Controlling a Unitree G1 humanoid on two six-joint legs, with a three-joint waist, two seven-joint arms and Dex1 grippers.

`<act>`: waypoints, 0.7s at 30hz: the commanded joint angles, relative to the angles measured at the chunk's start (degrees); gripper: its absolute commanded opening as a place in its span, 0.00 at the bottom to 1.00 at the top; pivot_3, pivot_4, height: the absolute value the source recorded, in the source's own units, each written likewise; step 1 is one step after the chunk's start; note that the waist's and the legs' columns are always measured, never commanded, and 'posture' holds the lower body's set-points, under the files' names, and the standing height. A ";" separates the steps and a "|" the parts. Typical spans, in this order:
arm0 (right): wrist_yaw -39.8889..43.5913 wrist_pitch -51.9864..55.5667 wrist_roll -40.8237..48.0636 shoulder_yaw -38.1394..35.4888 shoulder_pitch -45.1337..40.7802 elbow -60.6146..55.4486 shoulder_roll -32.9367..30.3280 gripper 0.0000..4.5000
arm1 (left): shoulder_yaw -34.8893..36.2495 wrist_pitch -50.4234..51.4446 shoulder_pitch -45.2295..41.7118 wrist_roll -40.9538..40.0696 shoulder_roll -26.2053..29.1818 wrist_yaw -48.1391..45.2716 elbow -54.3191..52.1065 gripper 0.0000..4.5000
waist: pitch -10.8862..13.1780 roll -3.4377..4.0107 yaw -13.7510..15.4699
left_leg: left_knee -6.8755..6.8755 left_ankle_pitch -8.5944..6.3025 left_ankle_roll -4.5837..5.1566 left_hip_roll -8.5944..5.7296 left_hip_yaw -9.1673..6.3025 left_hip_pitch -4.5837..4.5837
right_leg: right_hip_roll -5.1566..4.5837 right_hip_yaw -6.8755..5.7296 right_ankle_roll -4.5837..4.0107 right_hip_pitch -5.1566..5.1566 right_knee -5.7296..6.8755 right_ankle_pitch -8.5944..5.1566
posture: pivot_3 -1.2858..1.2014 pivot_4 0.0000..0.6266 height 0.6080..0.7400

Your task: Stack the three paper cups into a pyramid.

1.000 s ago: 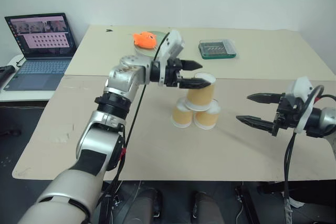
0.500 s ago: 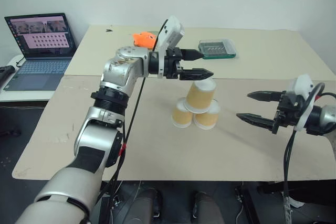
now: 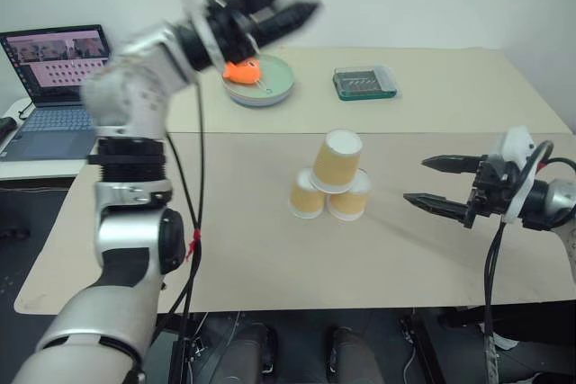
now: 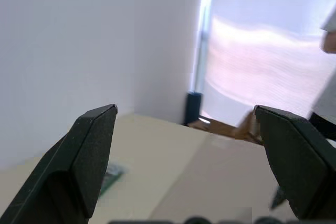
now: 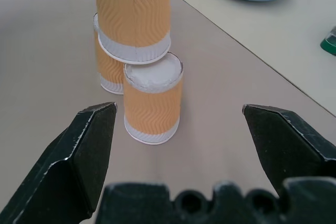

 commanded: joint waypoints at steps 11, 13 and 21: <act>-43.97 2.58 -18.13 -4.21 -9.36 7.24 13.37 1.00 | 15.57 -11.81 43.00 13.81 0.46 36.97 -19.13 0.99 | -0.03 -0.36 0.03 | -0.43 0.23 -1.10 -0.01 0.17 0.20 | 0.02 0.18 -0.18 -0.18 0.10 0.13 | 0.52 0.24 1.00; -46.17 1.58 -18.60 -4.08 -8.82 7.19 15.94 1.00 | 17.70 -13.30 46.04 12.95 -0.53 38.78 -19.50 0.99 | -0.03 -0.36 0.30 | -0.42 0.21 -1.10 -0.01 0.17 0.13 | 0.00 0.18 -0.19 -0.26 0.09 0.14 | 0.52 0.24 1.00; -48.92 -6.38 -20.74 -4.39 -7.56 16.81 19.36 1.00 | 18.38 -21.48 51.80 12.79 -1.65 39.58 -16.21 0.99 | -0.06 -0.35 0.43 | -0.35 -0.06 -0.66 -0.03 0.17 0.17 | 0.02 0.10 -0.18 -0.38 0.03 0.19 | 0.52 0.24 1.00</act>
